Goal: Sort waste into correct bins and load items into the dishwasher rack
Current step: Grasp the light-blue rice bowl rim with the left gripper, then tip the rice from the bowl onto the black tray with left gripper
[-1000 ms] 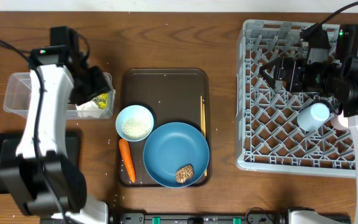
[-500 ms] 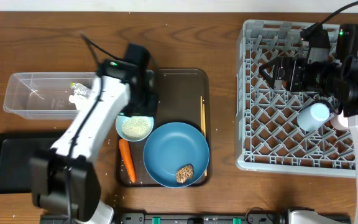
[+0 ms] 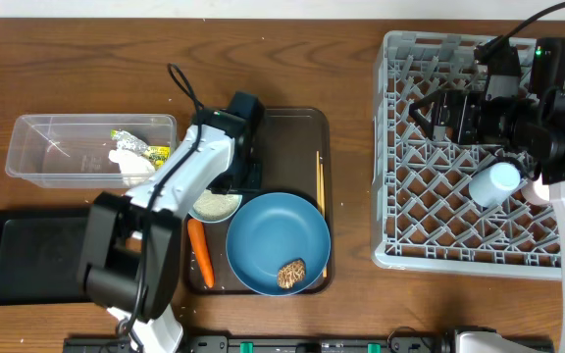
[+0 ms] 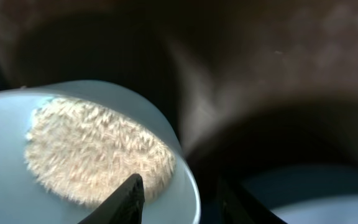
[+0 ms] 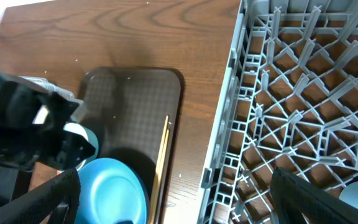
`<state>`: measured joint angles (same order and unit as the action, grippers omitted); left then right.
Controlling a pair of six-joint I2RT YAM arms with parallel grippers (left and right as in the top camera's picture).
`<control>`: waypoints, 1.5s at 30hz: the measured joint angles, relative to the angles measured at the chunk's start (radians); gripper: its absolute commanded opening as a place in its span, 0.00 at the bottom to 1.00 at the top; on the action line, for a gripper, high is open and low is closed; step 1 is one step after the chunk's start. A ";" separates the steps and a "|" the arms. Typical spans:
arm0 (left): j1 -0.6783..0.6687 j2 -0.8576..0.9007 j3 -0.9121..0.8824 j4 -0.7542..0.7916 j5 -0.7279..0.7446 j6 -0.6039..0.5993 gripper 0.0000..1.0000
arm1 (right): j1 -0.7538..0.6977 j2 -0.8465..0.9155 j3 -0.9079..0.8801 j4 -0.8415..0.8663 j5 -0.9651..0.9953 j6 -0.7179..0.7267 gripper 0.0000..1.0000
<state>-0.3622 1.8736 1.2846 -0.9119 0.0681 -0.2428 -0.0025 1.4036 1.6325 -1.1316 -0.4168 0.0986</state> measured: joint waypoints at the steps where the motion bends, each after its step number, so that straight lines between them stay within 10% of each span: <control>1: 0.000 0.013 -0.002 0.004 -0.001 -0.005 0.34 | 0.000 0.000 0.000 0.000 0.000 0.000 0.90; 10: -0.001 0.056 -0.003 0.064 -0.013 -0.018 0.06 | 0.000 0.000 0.000 0.000 0.002 0.000 0.90; 37: 0.003 -0.300 0.149 -0.222 -0.016 -0.023 0.06 | 0.000 0.000 0.000 0.007 0.002 0.000 0.91; 45: 0.269 -0.483 0.149 -0.332 0.068 -0.005 0.06 | 0.000 0.000 0.000 0.015 0.002 0.000 0.91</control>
<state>-0.0937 1.3903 1.4334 -1.2434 0.1356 -0.2478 -0.0025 1.4036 1.6321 -1.1168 -0.4145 0.0986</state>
